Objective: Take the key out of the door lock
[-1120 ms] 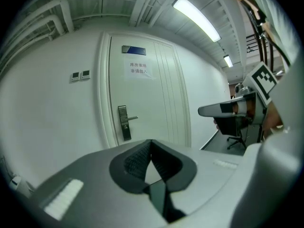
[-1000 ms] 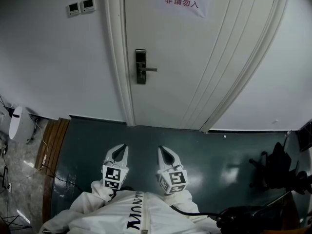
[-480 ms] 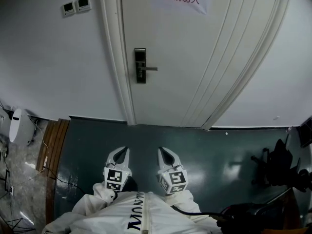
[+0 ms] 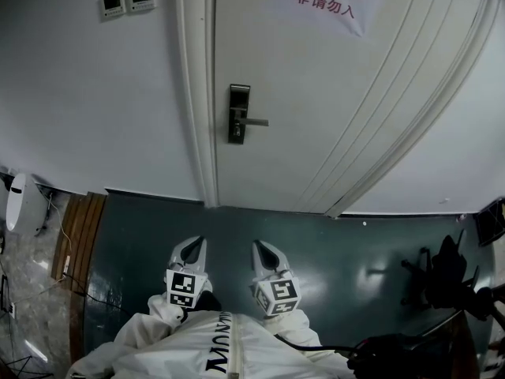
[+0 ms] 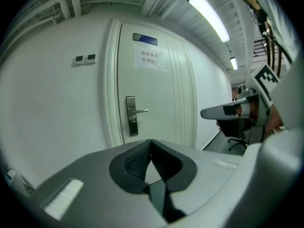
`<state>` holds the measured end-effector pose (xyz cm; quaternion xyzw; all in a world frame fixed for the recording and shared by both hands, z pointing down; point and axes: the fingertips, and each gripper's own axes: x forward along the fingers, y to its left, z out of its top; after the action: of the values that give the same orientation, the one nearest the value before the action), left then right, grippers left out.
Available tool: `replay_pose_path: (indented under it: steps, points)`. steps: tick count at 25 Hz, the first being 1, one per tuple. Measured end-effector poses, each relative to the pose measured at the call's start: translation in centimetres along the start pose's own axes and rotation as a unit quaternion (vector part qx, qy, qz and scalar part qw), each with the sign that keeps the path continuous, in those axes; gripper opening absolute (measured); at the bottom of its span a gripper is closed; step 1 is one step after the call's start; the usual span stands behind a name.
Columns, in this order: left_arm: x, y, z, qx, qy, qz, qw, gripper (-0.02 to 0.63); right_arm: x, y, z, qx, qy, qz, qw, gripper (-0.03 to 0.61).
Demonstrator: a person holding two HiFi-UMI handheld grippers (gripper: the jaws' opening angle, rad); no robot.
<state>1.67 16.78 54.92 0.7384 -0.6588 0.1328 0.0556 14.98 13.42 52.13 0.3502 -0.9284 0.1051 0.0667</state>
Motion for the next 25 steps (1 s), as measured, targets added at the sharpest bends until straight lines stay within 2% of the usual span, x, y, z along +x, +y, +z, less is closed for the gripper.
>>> replay_pose_path:
  steps: [9,16,20,25]
  points:
    - [4.2,8.4,1.2,-0.004,-0.008,-0.004,0.9999,0.0,8.4,1.1,2.5,-0.004,0.001,-0.014,1.0,0.0]
    - [5.8,13.8,1.3,-0.007,-0.015,-0.016,0.9997,0.0,13.2,1.7,3.2,0.0,0.008,-0.048,0.999,0.0]
    - [6.8,15.9,1.2,-0.01,-0.017,-0.019,0.9996,0.0,14.7,1.9,3.4,0.003,0.012,-0.06,0.998,0.0]
    - [7.9,16.2,0.5,-0.023,-0.009,-0.028,0.9993,0.0,15.6,1.4,2.9,0.004,0.028,-0.066,0.997,0.0]
